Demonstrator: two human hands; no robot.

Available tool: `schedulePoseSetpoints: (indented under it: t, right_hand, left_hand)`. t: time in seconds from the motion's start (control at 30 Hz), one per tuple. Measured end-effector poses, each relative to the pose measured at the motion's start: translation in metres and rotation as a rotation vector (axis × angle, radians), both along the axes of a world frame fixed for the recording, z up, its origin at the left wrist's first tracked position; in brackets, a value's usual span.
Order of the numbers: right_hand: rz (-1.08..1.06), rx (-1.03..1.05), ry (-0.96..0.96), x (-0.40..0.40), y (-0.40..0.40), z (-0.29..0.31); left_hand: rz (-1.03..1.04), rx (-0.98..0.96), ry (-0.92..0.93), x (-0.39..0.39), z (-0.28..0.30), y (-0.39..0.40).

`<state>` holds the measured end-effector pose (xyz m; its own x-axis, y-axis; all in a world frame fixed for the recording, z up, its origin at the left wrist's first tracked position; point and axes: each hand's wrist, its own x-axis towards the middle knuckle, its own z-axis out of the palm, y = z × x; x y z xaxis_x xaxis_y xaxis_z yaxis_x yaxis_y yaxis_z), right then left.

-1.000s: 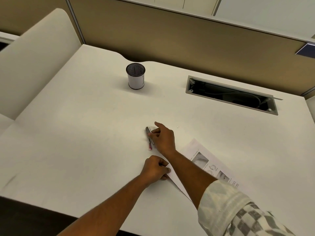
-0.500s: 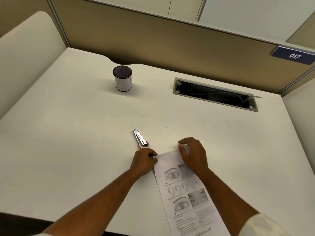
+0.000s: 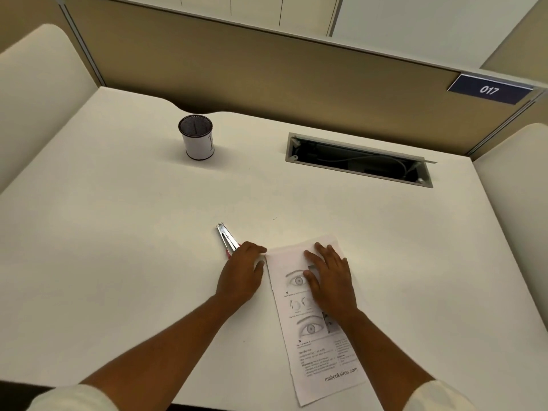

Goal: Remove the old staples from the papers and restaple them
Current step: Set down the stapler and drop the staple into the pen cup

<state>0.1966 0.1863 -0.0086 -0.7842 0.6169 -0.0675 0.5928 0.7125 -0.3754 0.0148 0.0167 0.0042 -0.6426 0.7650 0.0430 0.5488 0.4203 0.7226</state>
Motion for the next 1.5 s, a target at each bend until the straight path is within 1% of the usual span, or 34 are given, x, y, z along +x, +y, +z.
schedulePoseSetpoints:
  t: [0.1,0.17,0.23,0.3,0.43,0.53,0.87,1.13,1.37,1.5]
  right_hand:
    - [-0.008,0.018,-0.001,-0.011,0.004,0.007]
    - [-0.016,0.050,0.035,-0.022,0.004,0.013]
    - [-0.027,0.070,0.099,-0.037,0.004,0.019]
    - [-0.036,0.034,0.132,-0.055,0.003,0.026]
    - [-0.079,-0.117,0.170,-0.100,0.005,0.034]
    - [-0.137,-0.144,0.151,-0.129,0.010,0.036]
    - [-0.170,-0.022,0.048,-0.167,0.020,0.024]
    - [-0.084,0.203,-0.093,-0.172,0.007,0.027]
    - [0.014,0.263,-0.158,-0.165,0.004,0.028]
    - [0.065,0.306,-0.161,-0.160,0.007,0.026]
  left_hand:
    - [-0.130,-0.089,0.155,-0.006,-0.012,-0.025]
    - [-0.186,-0.091,0.259,-0.012,-0.019,-0.039]
    - [-0.214,-0.078,0.315,-0.018,-0.024,-0.049]
    - [-0.232,-0.100,0.343,-0.026,-0.027,-0.058]
    - [-0.281,-0.211,0.416,-0.045,-0.033,-0.072]
    - [-0.279,-0.252,0.427,-0.048,-0.036,-0.076]
    - [-0.282,-0.256,0.406,-0.050,-0.038,-0.073]
    - [-0.277,-0.259,0.388,-0.051,-0.037,-0.073]
    - [-0.270,-0.258,0.387,-0.049,-0.034,-0.073]
    - [-0.268,-0.263,0.388,-0.049,-0.032,-0.073]
